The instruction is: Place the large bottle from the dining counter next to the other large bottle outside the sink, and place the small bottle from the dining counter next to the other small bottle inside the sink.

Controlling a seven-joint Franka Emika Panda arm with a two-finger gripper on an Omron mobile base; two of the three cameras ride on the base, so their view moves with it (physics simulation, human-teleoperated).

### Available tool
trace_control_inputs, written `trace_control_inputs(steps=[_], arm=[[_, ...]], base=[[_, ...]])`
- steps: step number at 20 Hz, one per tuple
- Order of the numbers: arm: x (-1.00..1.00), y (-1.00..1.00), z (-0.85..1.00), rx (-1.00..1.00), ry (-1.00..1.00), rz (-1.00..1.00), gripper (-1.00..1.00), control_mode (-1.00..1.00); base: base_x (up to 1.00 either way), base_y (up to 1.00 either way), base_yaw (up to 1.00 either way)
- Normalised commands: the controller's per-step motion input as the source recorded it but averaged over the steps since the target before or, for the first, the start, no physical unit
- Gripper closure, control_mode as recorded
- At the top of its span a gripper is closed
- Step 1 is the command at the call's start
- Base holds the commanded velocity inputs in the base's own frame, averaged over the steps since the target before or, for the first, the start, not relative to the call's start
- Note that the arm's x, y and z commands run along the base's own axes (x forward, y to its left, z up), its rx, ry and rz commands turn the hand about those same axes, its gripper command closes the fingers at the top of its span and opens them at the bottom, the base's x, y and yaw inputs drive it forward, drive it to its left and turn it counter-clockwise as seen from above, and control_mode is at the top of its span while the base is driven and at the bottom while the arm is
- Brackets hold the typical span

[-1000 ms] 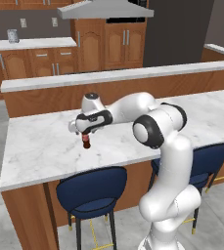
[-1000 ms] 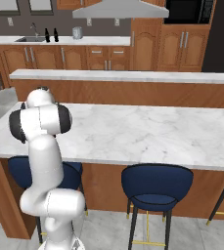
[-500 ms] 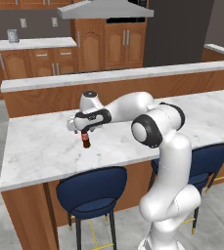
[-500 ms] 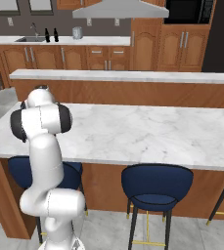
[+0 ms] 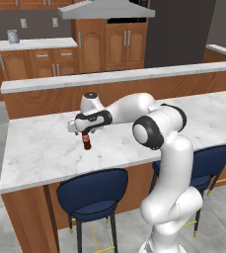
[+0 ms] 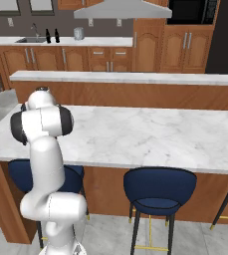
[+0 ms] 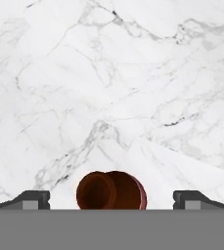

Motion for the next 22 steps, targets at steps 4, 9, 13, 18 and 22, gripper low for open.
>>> trace_control_inputs(steps=[4,9,13,18,22], arm=[[0.0,-0.05,0.06,0.0,0.0,0.0,-1.0,-1.0],[0.0,-0.06,0.05,0.0,0.0,0.0,-1.0,-1.0],[0.0,-0.05,0.0,0.0,0.0,0.0,-1.0,-1.0],[-0.04,0.0,-0.02,0.0,0.01,0.0,-1.0,-1.0],[-0.03,0.0,0.0,0.0,0.0,0.0,-1.0,-1.0]], base=[[0.0,0.0,0.0],[0.0,0.0,0.0],[0.0,0.0,0.0],[0.0,0.0,0.0],[0.0,0.0,0.0]])
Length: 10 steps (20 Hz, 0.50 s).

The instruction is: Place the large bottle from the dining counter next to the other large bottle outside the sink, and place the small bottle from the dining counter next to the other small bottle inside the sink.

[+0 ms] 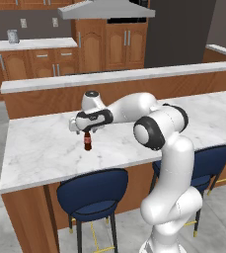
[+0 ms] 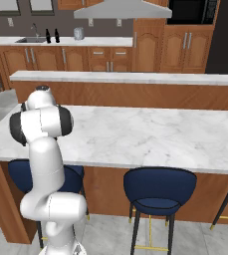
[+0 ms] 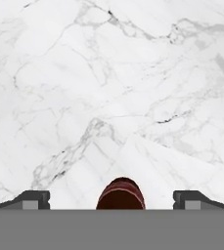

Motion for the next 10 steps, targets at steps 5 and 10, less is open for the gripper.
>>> trace_control_inputs(steps=[5,10], arm=[[-0.15,0.0,0.0,0.0,0.0,0.0,-1.0,-1.0],[-0.12,-0.04,0.01,0.0,0.0,0.0,-1.0,-1.0]], base=[[0.0,0.0,0.0],[0.0,0.0,0.0]])
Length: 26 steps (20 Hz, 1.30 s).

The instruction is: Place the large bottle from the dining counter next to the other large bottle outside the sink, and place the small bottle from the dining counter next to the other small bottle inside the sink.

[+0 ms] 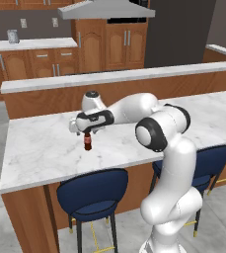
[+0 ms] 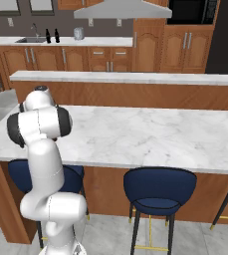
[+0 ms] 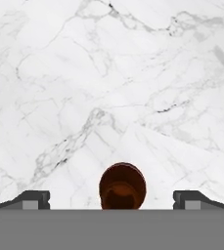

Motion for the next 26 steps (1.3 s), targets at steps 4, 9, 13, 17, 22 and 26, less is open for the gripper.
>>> trace_control_inputs(steps=[4,9,13,17,22,26], arm=[[0.0,-0.16,0.06,0.0,0.0,0.0,-1.0,-1.0],[0.01,-0.07,0.0,0.0,0.0,0.0,-1.0,-1.0],[0.0,0.0,0.0,0.0,0.0,0.0,-1.0,-1.0],[0.0,0.0,0.0,0.0,0.0,0.0,-1.0,-1.0],[0.05,0.05,0.0,0.0,0.0,0.0,-1.0,-1.0],[0.0,0.07,0.0,0.0,0.0,0.0,-1.0,-1.0]], base=[[0.0,0.0,0.0],[0.0,0.0,0.0],[0.0,0.0,0.0],[0.0,0.0,0.0],[0.0,0.0,0.0],[0.0,0.0,0.0]])
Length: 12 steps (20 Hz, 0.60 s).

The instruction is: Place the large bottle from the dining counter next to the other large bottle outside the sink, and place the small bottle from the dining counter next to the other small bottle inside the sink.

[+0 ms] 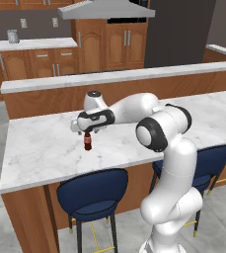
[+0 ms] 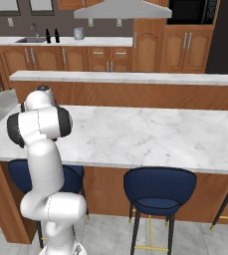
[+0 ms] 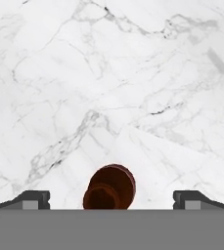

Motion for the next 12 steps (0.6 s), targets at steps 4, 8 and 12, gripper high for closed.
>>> trace_control_inputs(steps=[4,8,12], arm=[[0.0,0.05,0.0,0.0,0.0,0.0,-1.0,-1.0],[0.0,0.0,0.0,0.0,0.0,0.0,-1.0,-1.0],[0.0,0.0,0.0,0.0,0.0,0.0,1.0,-1.0]], base=[[0.0,0.0,0.0],[0.0,0.0,0.0],[0.0,0.0,0.0]])
